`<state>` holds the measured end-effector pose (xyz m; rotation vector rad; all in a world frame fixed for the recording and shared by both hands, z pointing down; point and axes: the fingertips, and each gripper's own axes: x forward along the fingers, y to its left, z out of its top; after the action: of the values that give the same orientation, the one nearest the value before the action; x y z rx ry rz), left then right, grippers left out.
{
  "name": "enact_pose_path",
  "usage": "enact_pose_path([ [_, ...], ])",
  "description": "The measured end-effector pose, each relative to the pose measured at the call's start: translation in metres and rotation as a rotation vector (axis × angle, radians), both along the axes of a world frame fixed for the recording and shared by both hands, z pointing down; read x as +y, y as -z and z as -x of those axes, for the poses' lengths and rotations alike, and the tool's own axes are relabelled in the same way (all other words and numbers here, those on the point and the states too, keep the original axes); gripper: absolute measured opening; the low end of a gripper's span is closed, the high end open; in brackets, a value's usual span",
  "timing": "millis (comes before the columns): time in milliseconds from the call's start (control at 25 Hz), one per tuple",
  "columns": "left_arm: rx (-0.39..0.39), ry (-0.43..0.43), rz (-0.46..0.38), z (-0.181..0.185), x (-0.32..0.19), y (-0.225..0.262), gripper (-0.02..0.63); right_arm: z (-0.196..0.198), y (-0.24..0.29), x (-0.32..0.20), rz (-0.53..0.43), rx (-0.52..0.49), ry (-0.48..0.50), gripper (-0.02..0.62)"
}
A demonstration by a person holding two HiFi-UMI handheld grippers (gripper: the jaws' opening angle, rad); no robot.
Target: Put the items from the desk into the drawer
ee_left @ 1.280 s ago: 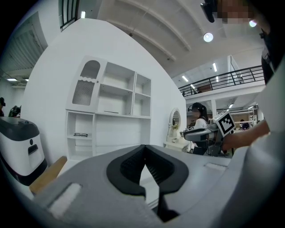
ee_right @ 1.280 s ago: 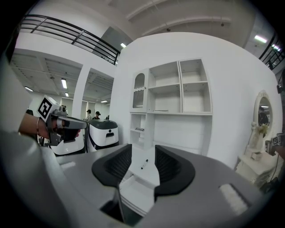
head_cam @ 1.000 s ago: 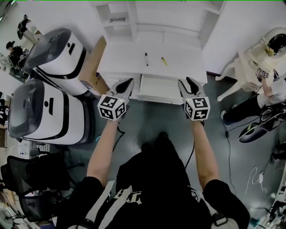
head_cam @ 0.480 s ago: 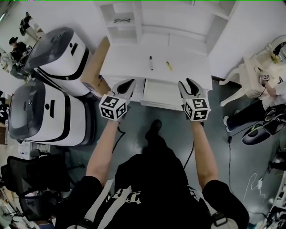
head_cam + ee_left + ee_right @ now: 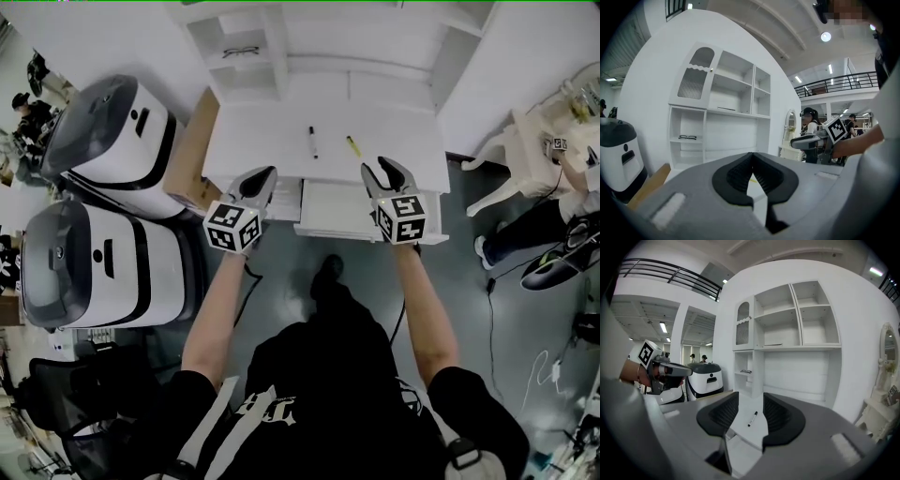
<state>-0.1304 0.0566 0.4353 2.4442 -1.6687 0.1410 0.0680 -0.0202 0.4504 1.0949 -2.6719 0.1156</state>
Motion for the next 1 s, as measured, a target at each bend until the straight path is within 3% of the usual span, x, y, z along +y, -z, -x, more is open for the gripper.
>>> enact_pose_path([
  [1000,-0.043,-0.038,0.058,0.03,-0.162,-0.029,0.005,0.036,-0.048,-0.15,0.117,0.023,-0.027,0.166],
])
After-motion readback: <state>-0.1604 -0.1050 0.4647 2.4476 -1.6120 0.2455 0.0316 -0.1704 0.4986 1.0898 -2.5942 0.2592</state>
